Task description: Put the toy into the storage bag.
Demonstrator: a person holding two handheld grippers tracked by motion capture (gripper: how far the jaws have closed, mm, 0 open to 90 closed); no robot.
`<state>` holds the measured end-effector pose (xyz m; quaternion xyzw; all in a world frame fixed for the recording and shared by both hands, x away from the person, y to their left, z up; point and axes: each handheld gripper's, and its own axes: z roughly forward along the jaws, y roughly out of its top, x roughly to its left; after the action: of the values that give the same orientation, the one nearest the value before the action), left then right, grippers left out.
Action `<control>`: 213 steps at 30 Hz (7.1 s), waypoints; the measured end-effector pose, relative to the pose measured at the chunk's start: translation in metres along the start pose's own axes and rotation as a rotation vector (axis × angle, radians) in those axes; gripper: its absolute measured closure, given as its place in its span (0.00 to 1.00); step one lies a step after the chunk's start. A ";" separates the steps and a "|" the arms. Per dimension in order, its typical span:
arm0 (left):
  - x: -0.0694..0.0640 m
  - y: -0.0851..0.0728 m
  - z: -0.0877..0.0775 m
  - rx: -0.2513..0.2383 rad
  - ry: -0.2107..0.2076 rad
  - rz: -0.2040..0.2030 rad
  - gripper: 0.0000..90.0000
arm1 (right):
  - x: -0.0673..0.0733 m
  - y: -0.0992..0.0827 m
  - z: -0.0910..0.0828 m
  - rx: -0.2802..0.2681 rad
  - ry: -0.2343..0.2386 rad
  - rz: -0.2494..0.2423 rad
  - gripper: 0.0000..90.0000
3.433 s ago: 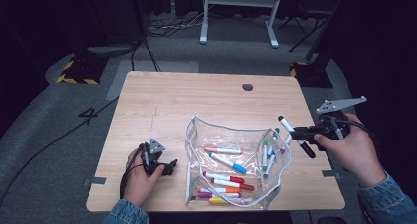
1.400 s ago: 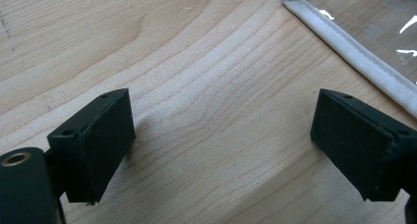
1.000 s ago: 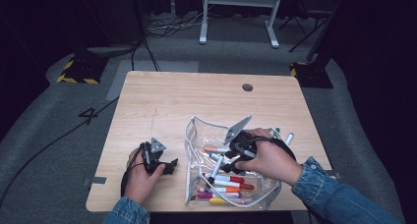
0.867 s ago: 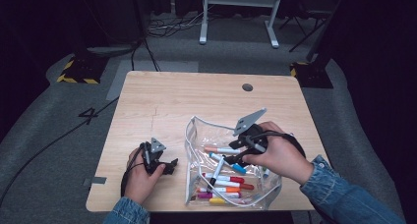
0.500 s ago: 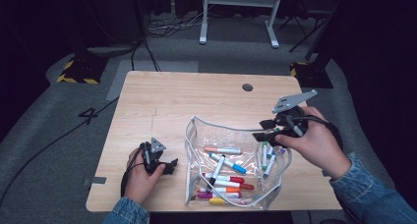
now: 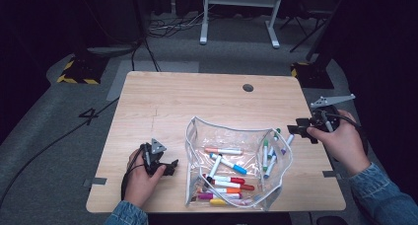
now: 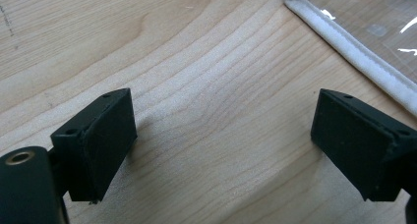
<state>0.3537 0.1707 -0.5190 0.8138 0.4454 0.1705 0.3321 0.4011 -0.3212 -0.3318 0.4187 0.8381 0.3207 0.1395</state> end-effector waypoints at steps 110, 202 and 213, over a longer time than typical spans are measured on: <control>0.000 0.001 0.001 0.002 -0.005 0.000 0.11 | 0.211 0.044 0.073 0.378 0.369 -0.619 0.86; 0.001 0.001 0.001 0.002 -0.004 0.003 0.11 | 0.004 -0.106 0.099 0.215 -0.002 0.115 0.37; 0.001 0.001 0.001 0.003 -0.005 0.001 0.11 | -0.003 -0.123 0.089 0.254 -0.037 0.083 0.57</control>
<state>0.3549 0.1705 -0.5188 0.8150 0.4442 0.1683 0.3320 0.3728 -0.3408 -0.4798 0.4730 0.8512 0.2098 0.0874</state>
